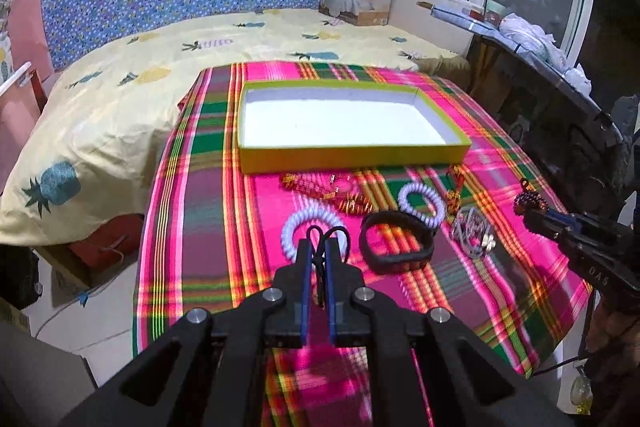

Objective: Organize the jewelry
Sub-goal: 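Carry both held items into the yellow box and open both tools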

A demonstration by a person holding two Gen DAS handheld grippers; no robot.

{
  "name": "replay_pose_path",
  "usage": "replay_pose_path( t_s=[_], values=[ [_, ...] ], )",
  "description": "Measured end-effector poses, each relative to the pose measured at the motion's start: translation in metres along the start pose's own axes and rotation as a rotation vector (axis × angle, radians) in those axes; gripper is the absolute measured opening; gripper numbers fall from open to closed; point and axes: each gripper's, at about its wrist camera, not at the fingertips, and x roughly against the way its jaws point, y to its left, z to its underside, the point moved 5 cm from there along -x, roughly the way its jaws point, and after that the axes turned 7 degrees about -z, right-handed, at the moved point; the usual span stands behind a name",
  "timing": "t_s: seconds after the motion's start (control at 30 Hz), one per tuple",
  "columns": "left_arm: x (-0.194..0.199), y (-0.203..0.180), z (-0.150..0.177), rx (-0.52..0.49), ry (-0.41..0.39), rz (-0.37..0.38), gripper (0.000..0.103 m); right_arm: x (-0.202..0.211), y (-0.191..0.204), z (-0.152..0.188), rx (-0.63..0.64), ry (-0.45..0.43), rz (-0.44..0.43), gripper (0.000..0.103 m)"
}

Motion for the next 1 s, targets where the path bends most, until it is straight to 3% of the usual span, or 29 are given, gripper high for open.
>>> replay_pose_path(
  t_s=[0.47, 0.83, 1.0],
  values=[
    [-0.011, 0.004, -0.073, 0.005, -0.08, 0.022, 0.007, -0.019, -0.004, -0.048, 0.058, -0.03, 0.009, 0.012],
    [-0.06, 0.011, -0.119, 0.01, -0.054, 0.047, 0.007, -0.067, -0.025, -0.101, 0.08, -0.009, 0.006, 0.012],
    [-0.091, 0.013, -0.132, 0.002, -0.025, 0.019, 0.007, -0.098, -0.04, -0.116, 0.051, 0.025, -0.012, 0.012]
  ],
)
